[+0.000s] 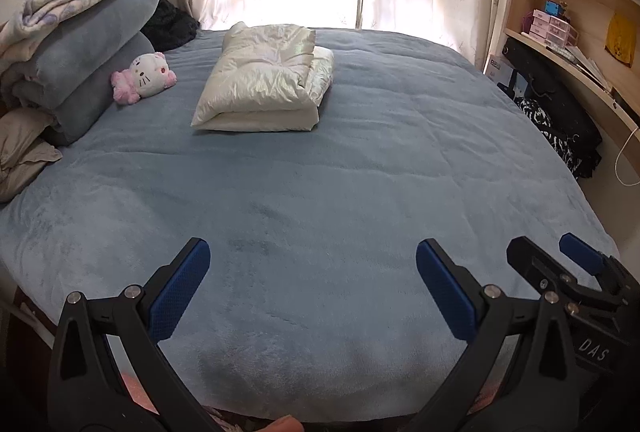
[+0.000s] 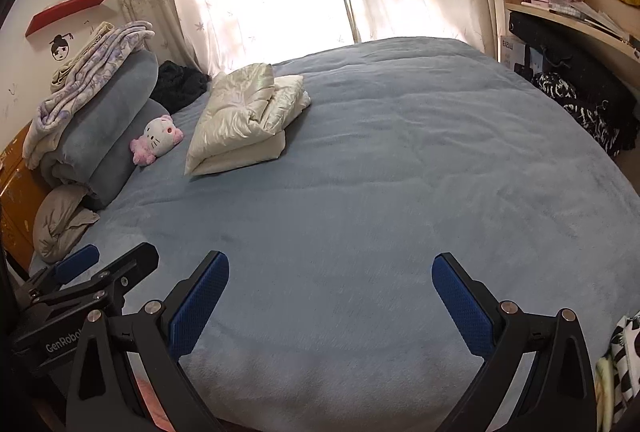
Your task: Fold large clothes
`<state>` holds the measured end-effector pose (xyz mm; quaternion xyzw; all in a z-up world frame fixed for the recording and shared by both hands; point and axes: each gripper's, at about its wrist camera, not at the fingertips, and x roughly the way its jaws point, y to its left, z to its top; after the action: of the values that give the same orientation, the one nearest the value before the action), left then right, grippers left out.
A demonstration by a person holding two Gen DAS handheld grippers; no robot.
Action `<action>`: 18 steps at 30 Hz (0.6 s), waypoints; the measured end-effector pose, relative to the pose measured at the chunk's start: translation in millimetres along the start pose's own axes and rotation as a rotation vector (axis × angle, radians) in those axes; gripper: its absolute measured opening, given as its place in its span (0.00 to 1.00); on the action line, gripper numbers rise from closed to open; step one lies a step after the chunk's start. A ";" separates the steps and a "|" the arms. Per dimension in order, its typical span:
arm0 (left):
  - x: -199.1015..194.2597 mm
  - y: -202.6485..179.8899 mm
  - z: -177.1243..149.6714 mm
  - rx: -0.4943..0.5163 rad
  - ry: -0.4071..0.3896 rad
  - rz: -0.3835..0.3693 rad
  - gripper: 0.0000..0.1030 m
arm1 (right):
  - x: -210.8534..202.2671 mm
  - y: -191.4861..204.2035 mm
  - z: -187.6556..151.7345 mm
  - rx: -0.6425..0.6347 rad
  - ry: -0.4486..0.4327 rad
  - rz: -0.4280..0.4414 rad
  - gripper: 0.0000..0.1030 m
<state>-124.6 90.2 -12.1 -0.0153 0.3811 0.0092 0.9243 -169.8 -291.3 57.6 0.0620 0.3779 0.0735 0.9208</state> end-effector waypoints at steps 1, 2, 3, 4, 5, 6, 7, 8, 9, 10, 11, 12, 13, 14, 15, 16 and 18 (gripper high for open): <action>-0.5 0.0 0.4 0.002 0.002 0.000 0.99 | -0.9 -0.1 -0.1 -0.001 0.000 -0.001 1.00; -0.1 0.5 -0.2 0.004 0.001 0.001 0.99 | 0.3 -0.8 0.1 -0.001 0.001 0.002 1.00; -1.3 0.3 -0.3 0.003 -0.001 0.003 0.99 | -2.2 -0.8 -0.5 0.000 0.000 0.003 1.00; -2.1 -0.2 -0.3 0.002 -0.004 0.004 0.99 | -0.3 -0.2 -0.4 -0.001 -0.002 0.001 1.00; -3.7 -0.2 -0.1 0.004 -0.008 0.007 0.99 | 2.0 1.0 2.7 -0.002 -0.001 0.001 1.00; -4.1 0.8 0.0 0.006 -0.010 0.009 0.99 | 0.1 1.5 2.3 -0.002 0.000 0.001 1.00; -5.0 0.5 0.0 0.008 -0.011 0.011 0.99 | 1.4 2.0 2.0 -0.001 -0.001 0.000 1.00; -5.9 0.9 0.3 0.008 -0.013 0.014 0.99 | 0.4 2.2 1.6 -0.001 -0.003 0.001 1.00; -6.8 1.5 0.4 0.008 -0.014 0.016 0.99 | 0.2 1.9 1.6 0.000 -0.001 0.001 1.00; -7.5 2.0 0.3 0.010 -0.014 0.017 0.99 | 1.4 2.0 1.6 -0.001 -0.001 -0.001 1.00; -8.0 2.5 -0.2 0.011 -0.014 0.018 0.99 | 0.4 2.2 1.2 -0.001 -0.001 -0.002 1.00; -7.9 3.2 0.0 0.013 -0.014 0.017 0.99 | 2.1 1.5 1.7 0.000 -0.001 -0.001 1.00; -7.8 3.1 0.0 0.013 -0.015 0.017 0.99 | -0.5 2.1 1.2 0.000 0.000 -0.002 1.00; -8.7 3.0 -0.3 0.015 -0.015 0.018 0.99 | 0.7 1.6 1.9 0.000 0.001 -0.003 1.00; -7.8 2.8 0.2 0.014 -0.013 0.019 0.99 | 2.1 1.4 4.4 0.001 0.001 -0.003 1.00; -7.7 2.7 0.2 0.014 -0.014 0.019 0.99 | 1.5 1.1 4.5 0.001 0.002 -0.003 1.00; -7.8 2.9 0.4 0.015 -0.015 0.018 0.99 | 1.2 -0.6 5.4 0.000 0.002 -0.002 1.00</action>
<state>-129.9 93.0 -6.3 -0.0048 0.3746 0.0150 0.9271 -165.1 -292.0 60.5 0.0615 0.3790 0.0728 0.9205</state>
